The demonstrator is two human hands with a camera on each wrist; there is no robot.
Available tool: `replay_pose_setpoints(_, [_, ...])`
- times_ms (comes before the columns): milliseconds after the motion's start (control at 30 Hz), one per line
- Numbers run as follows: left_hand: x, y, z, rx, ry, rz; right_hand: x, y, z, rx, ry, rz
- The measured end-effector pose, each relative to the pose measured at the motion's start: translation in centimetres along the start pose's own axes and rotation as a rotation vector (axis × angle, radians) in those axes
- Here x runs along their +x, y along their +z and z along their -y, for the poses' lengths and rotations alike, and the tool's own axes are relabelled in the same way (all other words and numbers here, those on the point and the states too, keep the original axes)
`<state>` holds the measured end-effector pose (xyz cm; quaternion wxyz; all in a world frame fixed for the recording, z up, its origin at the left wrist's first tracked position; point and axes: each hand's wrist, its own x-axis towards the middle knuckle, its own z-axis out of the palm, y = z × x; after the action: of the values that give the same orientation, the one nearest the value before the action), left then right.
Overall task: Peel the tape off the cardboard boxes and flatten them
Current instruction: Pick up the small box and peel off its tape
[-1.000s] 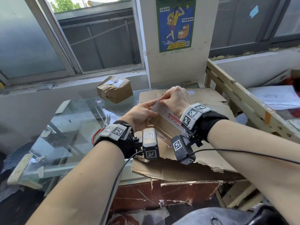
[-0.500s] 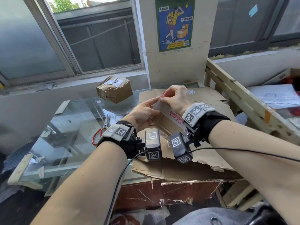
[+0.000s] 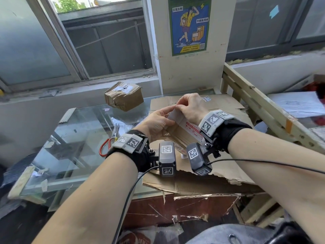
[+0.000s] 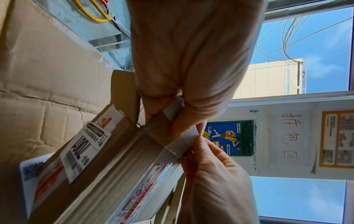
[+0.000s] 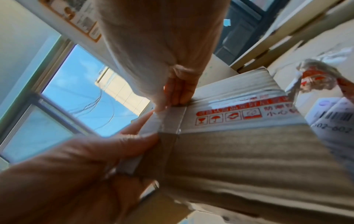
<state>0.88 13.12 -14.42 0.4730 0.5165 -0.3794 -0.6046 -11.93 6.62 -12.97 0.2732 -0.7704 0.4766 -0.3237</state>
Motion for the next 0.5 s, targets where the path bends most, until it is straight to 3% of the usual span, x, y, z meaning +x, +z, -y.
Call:
replay_pose_setpoints(133, [0.0, 0.1, 0.0, -0.006, -0.012, -0.002, -0.3, 0.4, -0.1, -0.128, -0.054, 0.090])
replay_pose_setpoints(267, [-0.2, 0.1, 0.1, 0.010, -0.016, -0.034, -0.6, 0.6, -0.9, -0.096, -0.081, 0.142])
replay_pose_setpoints(400, [-0.3, 0.0, 0.1, -0.028, -0.006, -0.061, -0.9, 0.8, -1.3, 0.033, -0.122, 0.008])
replay_pose_setpoints(500, [-0.4, 0.2, 0.0, -0.038, 0.001, -0.045, -0.8, 0.9, -1.2, -0.004, -0.107, -0.052])
